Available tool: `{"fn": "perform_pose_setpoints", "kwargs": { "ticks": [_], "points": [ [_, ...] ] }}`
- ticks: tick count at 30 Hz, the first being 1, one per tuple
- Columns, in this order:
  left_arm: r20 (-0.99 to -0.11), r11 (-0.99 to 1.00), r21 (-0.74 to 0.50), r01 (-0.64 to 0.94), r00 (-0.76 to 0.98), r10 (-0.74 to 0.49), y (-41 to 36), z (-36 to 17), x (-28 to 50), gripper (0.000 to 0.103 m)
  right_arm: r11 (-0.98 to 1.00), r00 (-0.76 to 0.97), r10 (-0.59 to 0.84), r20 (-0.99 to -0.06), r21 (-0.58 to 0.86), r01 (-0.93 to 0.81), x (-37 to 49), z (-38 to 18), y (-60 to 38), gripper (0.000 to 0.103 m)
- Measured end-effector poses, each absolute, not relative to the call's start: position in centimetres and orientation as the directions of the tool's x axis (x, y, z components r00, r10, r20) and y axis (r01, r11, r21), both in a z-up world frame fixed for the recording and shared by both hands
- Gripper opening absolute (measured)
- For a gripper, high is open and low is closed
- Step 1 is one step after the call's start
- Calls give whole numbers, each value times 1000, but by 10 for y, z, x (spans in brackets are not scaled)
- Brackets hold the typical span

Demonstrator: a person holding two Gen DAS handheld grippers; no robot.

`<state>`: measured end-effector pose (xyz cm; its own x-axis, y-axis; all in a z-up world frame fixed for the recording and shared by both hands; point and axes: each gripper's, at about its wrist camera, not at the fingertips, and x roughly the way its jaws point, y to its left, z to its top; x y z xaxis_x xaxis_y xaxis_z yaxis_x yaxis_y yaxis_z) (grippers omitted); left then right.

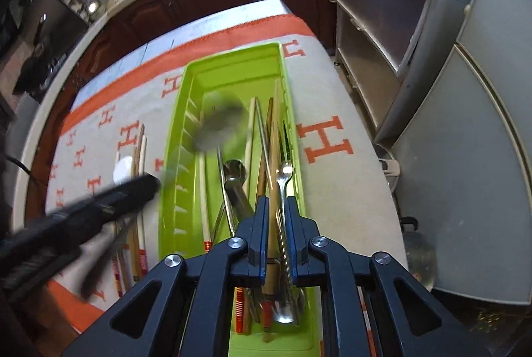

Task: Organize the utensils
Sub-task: 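Carry the spoon and wooden chopsticks into the green tray and open both tools, then withdraw both open tools from the tray back over the remaining utensils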

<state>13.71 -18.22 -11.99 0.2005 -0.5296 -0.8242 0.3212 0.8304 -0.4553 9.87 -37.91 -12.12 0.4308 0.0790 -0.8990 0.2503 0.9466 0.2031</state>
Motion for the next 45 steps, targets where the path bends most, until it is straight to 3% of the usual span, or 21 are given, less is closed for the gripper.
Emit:
{"fn": "perform_pose_setpoints", "kwargs": {
  "ticks": [5,13,26,45],
  "points": [
    [-828,828,-441,345,198,-524,-180,-120,125,11,926,458,102,-883,253,282,98,-121,-384,15],
    [-849,872,-315,376,299,-435,-144,-100,102,20,916,486,144,-862,302,264,85,-114,-369,15],
    [-843,931,-240,276,416,-341,-67,-91,84,24,935,493,176,-852,301,187,63,-96,-323,15],
    [-855,949,-233,210,420,-303,-25,-103,73,33,958,461,210,-862,276,81,55,-86,-254,15]
  ]
}}
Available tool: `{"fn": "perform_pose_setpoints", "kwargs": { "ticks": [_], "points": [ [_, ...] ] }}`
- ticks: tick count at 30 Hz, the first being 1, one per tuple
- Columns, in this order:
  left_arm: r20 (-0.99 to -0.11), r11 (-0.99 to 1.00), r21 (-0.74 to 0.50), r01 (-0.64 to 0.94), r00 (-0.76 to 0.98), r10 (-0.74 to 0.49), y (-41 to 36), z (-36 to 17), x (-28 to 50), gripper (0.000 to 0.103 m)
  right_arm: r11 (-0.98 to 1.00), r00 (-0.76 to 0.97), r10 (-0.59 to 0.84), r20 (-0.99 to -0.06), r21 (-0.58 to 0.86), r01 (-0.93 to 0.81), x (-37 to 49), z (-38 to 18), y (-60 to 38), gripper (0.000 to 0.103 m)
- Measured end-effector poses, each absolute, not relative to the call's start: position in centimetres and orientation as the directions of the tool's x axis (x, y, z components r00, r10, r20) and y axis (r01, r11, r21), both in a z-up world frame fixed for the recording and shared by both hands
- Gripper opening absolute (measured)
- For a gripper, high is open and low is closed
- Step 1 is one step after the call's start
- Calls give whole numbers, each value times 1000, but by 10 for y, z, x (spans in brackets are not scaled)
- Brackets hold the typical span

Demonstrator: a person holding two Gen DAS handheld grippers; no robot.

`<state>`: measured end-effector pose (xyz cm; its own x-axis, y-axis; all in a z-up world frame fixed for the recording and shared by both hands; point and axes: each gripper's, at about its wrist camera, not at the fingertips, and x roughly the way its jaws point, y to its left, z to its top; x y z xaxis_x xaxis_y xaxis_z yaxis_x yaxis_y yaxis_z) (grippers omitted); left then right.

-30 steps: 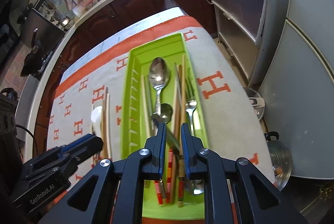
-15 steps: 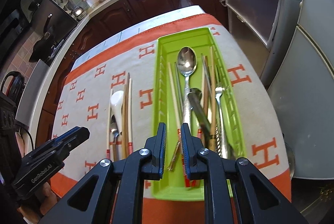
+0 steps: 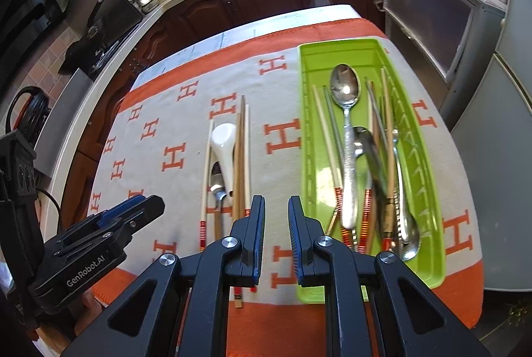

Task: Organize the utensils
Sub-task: 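Withdraw both open tools from the tray back over the remaining utensils, then close the left tool on a red-striped chopstick while the right tool grasps another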

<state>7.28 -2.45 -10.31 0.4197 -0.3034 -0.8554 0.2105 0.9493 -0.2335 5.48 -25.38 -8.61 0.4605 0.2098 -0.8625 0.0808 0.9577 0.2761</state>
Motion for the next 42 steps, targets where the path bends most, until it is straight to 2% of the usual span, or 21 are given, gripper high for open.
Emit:
{"fn": "perform_pose_setpoints", "kwargs": {
  "ticks": [24,42],
  "points": [
    [-875,951,-244,190,380,-300,-11,-121,79,33,967,413,215,-885,252,36,70,-100,-224,15],
    [-907,961,-246,127,320,-274,3,-152,95,33,957,333,245,-910,282,67,105,-135,-224,15]
  ]
}}
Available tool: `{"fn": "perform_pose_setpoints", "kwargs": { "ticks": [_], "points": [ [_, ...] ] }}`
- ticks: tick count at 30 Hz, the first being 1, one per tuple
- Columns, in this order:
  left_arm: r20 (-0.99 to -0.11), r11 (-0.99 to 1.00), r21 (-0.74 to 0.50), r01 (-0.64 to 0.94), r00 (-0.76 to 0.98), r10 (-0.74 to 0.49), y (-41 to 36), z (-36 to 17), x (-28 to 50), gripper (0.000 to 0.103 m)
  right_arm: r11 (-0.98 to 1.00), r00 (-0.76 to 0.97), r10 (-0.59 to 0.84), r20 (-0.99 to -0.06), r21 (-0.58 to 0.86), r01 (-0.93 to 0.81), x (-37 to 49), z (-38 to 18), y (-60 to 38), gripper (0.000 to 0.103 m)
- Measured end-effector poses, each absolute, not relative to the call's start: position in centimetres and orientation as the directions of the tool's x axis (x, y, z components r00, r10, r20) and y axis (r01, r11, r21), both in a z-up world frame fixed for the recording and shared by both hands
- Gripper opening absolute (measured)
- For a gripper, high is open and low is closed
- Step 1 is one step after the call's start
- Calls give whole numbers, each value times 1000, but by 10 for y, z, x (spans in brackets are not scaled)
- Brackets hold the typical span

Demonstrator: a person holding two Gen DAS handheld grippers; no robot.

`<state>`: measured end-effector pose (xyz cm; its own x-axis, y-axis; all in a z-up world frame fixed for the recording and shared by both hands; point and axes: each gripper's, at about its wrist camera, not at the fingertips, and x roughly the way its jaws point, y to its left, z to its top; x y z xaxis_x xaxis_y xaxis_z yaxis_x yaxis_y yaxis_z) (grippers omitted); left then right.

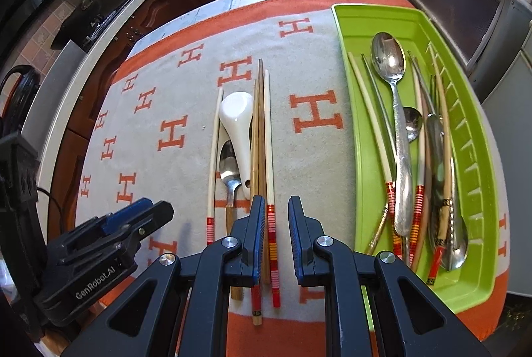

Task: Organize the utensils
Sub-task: 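Close the left tool on a red-striped chopstick while the right tool grasps another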

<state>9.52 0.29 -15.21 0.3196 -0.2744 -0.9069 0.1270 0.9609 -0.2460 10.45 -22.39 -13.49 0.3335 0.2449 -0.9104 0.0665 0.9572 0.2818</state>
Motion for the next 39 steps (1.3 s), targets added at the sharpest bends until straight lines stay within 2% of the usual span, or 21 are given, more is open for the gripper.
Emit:
{"fn": "perform_pose_setpoints", "kwargs": {
  "ticks": [8,14,26,39],
  "points": [
    [-914,960,-256,112,295,-278,9,-163,100,33,951,288,265,-920,299,80,136,-150,-221,15],
    [-913,959,-261,107,295,-281,9,-164,103,33,972,262,220,-940,235,27,153,-166,-201,15],
    [-915,957,-265,115,284,-288,5,-165,107,33,985,252,171,-952,163,-53,155,-176,-183,12],
    [-916,958,-263,117,280,-286,5,-165,108,33,982,226,190,-956,180,-65,134,-173,-189,14]
  ]
}}
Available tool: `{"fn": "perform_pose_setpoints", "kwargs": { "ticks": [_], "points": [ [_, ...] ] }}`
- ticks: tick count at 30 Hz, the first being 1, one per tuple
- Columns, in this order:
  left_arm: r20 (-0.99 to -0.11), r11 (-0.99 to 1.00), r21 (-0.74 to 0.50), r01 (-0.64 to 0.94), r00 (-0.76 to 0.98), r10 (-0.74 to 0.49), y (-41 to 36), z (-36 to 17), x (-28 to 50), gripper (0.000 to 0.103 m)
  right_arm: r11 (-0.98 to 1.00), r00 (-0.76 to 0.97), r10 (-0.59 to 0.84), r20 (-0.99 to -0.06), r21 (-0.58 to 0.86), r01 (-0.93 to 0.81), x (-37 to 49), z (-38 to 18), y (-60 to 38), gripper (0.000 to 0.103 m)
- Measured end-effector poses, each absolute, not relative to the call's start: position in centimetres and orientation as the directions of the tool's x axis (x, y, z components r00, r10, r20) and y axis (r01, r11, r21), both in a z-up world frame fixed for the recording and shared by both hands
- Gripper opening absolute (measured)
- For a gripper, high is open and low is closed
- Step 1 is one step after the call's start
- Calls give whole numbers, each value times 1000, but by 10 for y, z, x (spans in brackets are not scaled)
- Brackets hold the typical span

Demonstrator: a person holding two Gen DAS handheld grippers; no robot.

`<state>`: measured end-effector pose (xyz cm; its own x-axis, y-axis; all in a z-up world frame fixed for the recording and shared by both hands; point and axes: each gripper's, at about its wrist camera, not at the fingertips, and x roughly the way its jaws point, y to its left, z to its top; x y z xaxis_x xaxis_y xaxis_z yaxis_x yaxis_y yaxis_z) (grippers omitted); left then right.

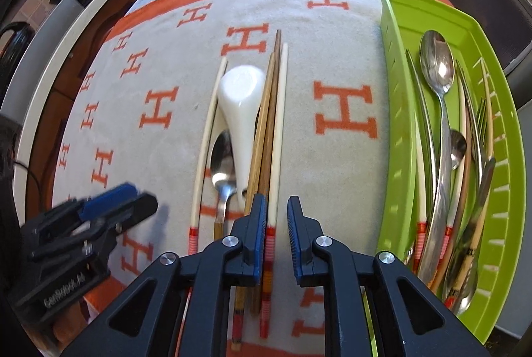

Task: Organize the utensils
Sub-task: 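Close the left tool on a red-striped chopstick while the right tool grasps another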

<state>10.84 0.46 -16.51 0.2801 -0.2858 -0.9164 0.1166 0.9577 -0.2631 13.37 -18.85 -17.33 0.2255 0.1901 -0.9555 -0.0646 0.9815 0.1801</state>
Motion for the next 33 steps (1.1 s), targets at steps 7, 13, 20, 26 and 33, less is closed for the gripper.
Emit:
{"fn": "perform_pose_setpoints", "kwargs": {
  "ticks": [7,13,20,26,33],
  "points": [
    [-918,958,-260,125,275,-285,1,-165,109,34,996,246,64,-967,44,-84,129,-175,-179,13],
    [-924,955,-262,139,251,-290,-8,-170,117,34,996,244,61,-968,43,-79,131,-173,-179,15],
    [-936,957,-236,165,226,-270,-29,-171,124,34,995,268,82,-960,65,-71,140,-173,-178,5],
    [-950,966,-187,178,217,-224,-43,-171,125,34,975,359,199,-912,221,20,130,-141,-210,5],
    [-961,978,-46,202,258,-98,-69,-174,123,34,947,465,232,-854,307,92,108,-102,-262,5]
  ]
}}
